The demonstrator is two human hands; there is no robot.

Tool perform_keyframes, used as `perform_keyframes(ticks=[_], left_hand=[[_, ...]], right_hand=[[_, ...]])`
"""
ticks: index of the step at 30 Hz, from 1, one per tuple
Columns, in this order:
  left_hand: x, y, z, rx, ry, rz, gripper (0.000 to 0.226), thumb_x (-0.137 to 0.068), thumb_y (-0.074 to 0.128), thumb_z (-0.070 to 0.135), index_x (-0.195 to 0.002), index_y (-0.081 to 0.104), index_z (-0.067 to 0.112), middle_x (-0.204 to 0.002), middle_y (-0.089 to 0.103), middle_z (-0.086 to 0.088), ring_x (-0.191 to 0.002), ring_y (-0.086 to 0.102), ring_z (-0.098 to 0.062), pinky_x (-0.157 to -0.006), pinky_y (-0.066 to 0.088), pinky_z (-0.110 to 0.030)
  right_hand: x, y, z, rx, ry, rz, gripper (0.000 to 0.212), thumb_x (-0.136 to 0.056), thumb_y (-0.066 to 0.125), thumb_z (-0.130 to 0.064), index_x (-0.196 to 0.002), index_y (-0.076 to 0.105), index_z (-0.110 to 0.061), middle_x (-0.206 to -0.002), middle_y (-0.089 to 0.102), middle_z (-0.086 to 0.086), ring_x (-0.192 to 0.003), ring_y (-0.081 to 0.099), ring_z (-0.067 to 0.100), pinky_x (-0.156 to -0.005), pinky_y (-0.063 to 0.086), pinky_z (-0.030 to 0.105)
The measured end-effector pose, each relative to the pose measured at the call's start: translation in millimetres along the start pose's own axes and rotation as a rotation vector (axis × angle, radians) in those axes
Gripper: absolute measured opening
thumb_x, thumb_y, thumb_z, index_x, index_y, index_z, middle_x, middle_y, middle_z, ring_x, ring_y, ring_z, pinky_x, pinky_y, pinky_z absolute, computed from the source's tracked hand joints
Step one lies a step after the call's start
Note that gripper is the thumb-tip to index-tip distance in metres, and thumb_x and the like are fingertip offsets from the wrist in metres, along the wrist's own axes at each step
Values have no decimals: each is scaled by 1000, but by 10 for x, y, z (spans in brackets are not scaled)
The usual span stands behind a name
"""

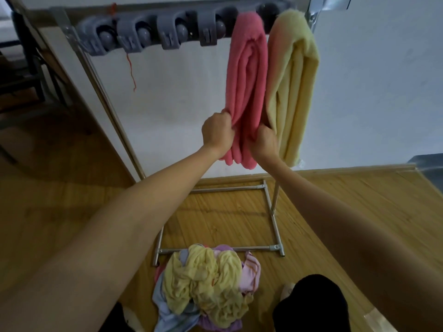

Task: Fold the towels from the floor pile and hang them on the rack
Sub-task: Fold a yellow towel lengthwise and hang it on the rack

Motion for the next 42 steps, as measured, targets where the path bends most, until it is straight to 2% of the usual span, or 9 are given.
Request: perform_keyframes(ticks=[4,9,12,17,24,26,33,36,42], left_hand=[[216,149,-33,328,-70,-12,23,-89,57,21,-103,63,4,-83,67,-4,-66,56,-16,-56,38,-13],[410,343,-241,420,-117,-47,17,-87,58,23,-91,62,7,-72,63,4,-60,59,-13,-55,45,-11],[654,584,-495,404,-100,-157,20,-85,58,26,-92,64,8,-81,71,-2,-73,67,-16,-70,56,-32],[1570,1138,-1264,248,-249,-443,44,-85,58,14,-128,55,6,-117,65,-15,-109,61,-28,-92,50,-39],[2999,1594,-2381,45,-365,-780,27,-89,55,14,-114,56,2,-99,62,-17,-96,61,-36,-68,47,-40],[3324,1711,-2644,24,-352,-814,13,-86,56,14,-93,53,4,-85,59,-14,-84,61,-36,-59,43,-38],[4322,2254,-3028,28,-336,-1006,7,-88,50,12,-93,52,7,-81,57,-15,-71,57,-31,-52,37,-38],[4557,2493,-3043,49,-302,-1077,5,-90,49,12,-88,47,8,-76,49,-9,-72,54,-32,-54,34,-37],[4707,2937,-2930,108,-247,-1028,39,-87,66,22,-122,56,10,-116,61,-9,-106,58,-29,-80,51,-43]], right_hand=[[99,114,92,-4,-31,-50,18,-89,44,-9,-76,53,-2,-62,56,7,-57,56,29,-51,48,41],[266,297,291,16,-10,-127,17,-86,48,-17,-88,58,-3,-69,64,6,-63,62,27,-56,53,43],[496,507,466,-12,7,-148,18,-88,55,-16,-102,56,-3,-91,66,11,-82,62,30,-68,51,44],[1317,1062,782,107,11,-306,63,-90,55,-9,-144,26,3,-142,40,20,-130,37,35,-106,29,38],[2545,2013,1264,234,92,-774,60,-93,53,-15,-144,27,1,-146,33,21,-132,35,38,-106,33,43],[2867,2229,1365,271,53,-851,57,-91,54,-14,-141,32,2,-142,38,21,-130,37,38,-104,33,44],[3720,2906,1637,269,36,-1050,60,-88,54,-8,-143,31,0,-144,37,20,-131,37,34,-103,35,38],[3937,3146,1776,266,80,-1088,58,-89,53,-8,-142,32,-3,-144,37,17,-130,38,34,-102,36,39],[4189,3463,2035,285,196,-1113,62,-90,53,-6,-145,25,-4,-145,37,16,-131,37,33,-103,34,38]])
Point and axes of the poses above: each hand's wrist, its own x-axis away from the middle knuckle, its own y-axis out of the palm, z = x × y, the point moved 5 cm from there along -x, towards the middle knuckle
